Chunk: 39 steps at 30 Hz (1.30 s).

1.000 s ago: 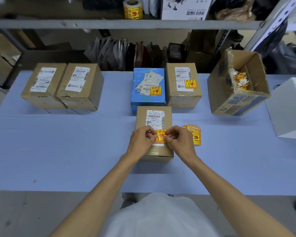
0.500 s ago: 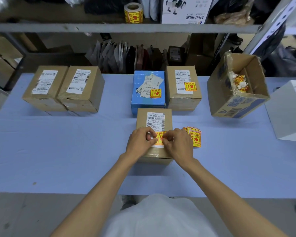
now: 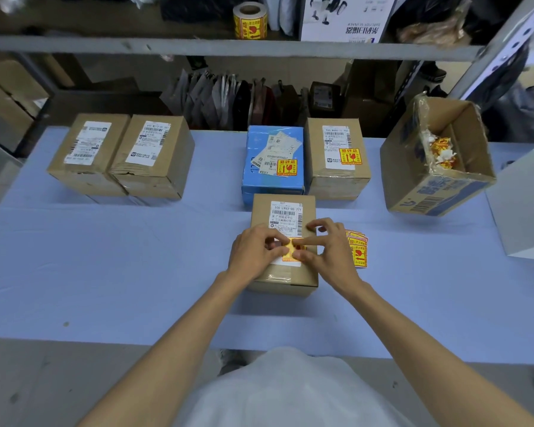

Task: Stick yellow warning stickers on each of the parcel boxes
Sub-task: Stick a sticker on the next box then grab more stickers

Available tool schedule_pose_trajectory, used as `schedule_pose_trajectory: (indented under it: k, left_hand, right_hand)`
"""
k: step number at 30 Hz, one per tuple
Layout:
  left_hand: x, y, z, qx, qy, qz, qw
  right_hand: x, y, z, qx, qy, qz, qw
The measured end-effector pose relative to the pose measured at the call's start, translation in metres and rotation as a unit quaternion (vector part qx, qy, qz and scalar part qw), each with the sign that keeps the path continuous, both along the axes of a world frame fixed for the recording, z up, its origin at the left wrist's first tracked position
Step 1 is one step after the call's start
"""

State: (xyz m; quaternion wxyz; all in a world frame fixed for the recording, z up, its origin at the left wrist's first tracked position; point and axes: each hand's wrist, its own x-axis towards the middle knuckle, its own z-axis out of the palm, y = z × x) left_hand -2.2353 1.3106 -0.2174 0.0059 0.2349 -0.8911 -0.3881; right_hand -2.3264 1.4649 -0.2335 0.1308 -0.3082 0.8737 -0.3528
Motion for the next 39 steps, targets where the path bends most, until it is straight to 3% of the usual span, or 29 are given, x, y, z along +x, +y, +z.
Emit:
schedule_pose_trajectory:
  k: [7, 10, 16, 27, 33, 39]
  left_hand:
    - [0.005, -0.008, -0.003, 0.028, -0.005, 0.042, 0.999]
    - [0.001, 0.003, 0.000, -0.009, -0.022, 0.037, 0.999]
    - [0.006, -0.008, 0.000, 0.044, -0.040, 0.010, 0.998]
    - [0.000, -0.022, 0.006, 0.007, -0.020, 0.050, 0.998]
    - [-0.026, -0.021, 0.040, 0.097, 0.008, 0.001, 0.995]
    - [-0.038, -0.018, 0.054, 0.216, 0.115, 0.098, 0.965]
  right_hand:
    - [-0.003, 0.006, -0.006, -0.057, -0.047, -0.082, 0.994]
    - [0.002, -0.003, -0.003, -0.077, -0.065, -0.102, 0.990]
    - [0.003, 0.002, -0.003, -0.074, -0.070, -0.077, 0.992]
    - [-0.008, 0.004, 0.013, -0.072, -0.095, -0.099, 0.988]
    - [-0.016, -0.031, 0.043, -0.103, -0.086, -0.050, 0.990]
    - [-0.017, -0.048, 0.062, -0.168, -0.059, -0.015, 0.984]
